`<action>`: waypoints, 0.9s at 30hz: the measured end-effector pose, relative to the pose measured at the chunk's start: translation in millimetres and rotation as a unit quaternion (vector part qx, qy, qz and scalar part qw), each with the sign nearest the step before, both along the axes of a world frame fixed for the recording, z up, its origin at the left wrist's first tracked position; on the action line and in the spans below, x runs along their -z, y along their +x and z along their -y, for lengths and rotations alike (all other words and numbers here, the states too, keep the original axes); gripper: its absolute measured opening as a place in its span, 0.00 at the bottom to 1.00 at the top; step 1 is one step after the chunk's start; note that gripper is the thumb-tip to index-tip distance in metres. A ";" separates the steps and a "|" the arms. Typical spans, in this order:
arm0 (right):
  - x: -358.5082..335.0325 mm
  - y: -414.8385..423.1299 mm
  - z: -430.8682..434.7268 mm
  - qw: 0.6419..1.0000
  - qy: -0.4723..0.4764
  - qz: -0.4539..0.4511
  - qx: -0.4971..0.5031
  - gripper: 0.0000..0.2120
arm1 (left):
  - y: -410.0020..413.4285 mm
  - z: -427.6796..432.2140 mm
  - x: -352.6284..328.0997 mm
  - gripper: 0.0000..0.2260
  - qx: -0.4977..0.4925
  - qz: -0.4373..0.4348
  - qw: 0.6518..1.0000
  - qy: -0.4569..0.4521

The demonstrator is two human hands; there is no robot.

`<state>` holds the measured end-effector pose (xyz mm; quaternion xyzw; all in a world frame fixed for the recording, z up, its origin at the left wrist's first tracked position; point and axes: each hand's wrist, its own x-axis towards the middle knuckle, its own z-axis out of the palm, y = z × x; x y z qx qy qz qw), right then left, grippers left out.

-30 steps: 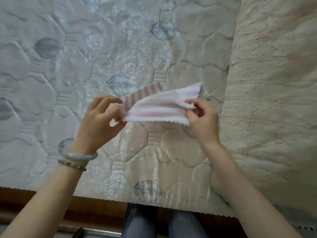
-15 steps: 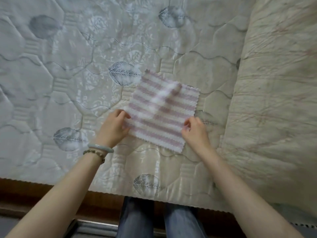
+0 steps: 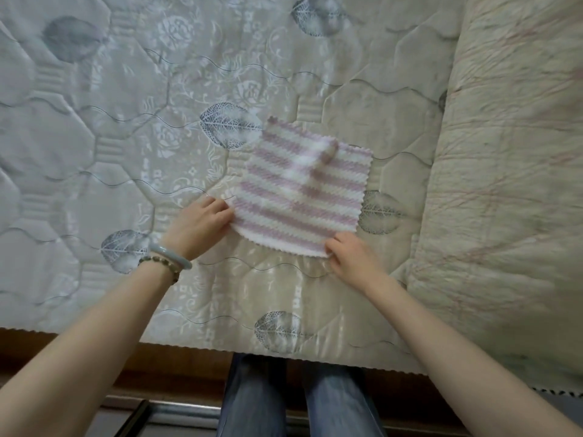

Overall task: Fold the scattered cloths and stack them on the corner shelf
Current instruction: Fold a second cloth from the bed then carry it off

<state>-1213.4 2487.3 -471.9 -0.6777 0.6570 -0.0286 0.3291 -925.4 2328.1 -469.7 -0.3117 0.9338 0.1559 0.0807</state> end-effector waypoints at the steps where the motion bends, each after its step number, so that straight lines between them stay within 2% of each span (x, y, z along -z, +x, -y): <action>1: -5.3 -4.6 1.3 1.000 -0.003 0.014 0.016 0.05 | 1.6 -2.7 -2.0 0.06 0.000 -0.013 1.000 -0.005; 3: -17.3 -13.4 1.9 0.998 -0.013 0.032 0.048 0.05 | 5.0 -7.8 -8.9 0.10 0.002 -0.024 1.000 -0.004; 6: -33.8 -23.9 -4.9 0.998 -0.009 0.031 0.048 0.04 | 13.4 -25.9 -25.6 0.06 0.016 -0.045 0.999 0.021; 8: -44.4 -24.9 -13.8 0.997 0.066 0.028 0.032 0.04 | 20.5 -44.9 -34.5 0.01 0.040 -0.029 0.996 0.077; 9: -48.4 -25.0 -18.2 0.991 0.128 0.035 0.030 0.05 | 23.2 -53.9 -37.9 0.03 0.051 -0.004 0.992 0.118; 11: -52.5 -25.1 -28.8 0.965 0.249 0.062 0.049 0.07 | 28.2 -67.3 -40.6 0.02 0.042 0.050 0.979 0.192; 14: -55.9 -29.5 -36.5 0.930 0.298 0.148 0.158 0.06 | 30.8 -70.5 -43.1 0.04 -0.050 0.057 0.957 0.279; 17: -56.2 -44.8 -26.8 0.898 0.246 0.210 0.299 0.06 | 20.0 -56.9 -46.5 0.03 -0.229 -0.042 0.897 0.377; 19: -53.0 -54.9 -15.4 0.863 0.214 0.245 0.386 0.06 | 8.1 -43.9 -42.8 0.03 -0.333 -0.104 0.860 0.372; 22: -37.0 -62.2 -3.7 0.821 0.182 0.259 0.476 0.07 | -20.4 -30.1 -30.7 0.04 -0.413 -0.151 0.845 0.303; 27: -10.2 -69.6 6.6 0.827 0.126 0.183 0.516 0.10 | -61.1 -19.2 -14.1 0.04 -0.457 -0.142 0.849 0.222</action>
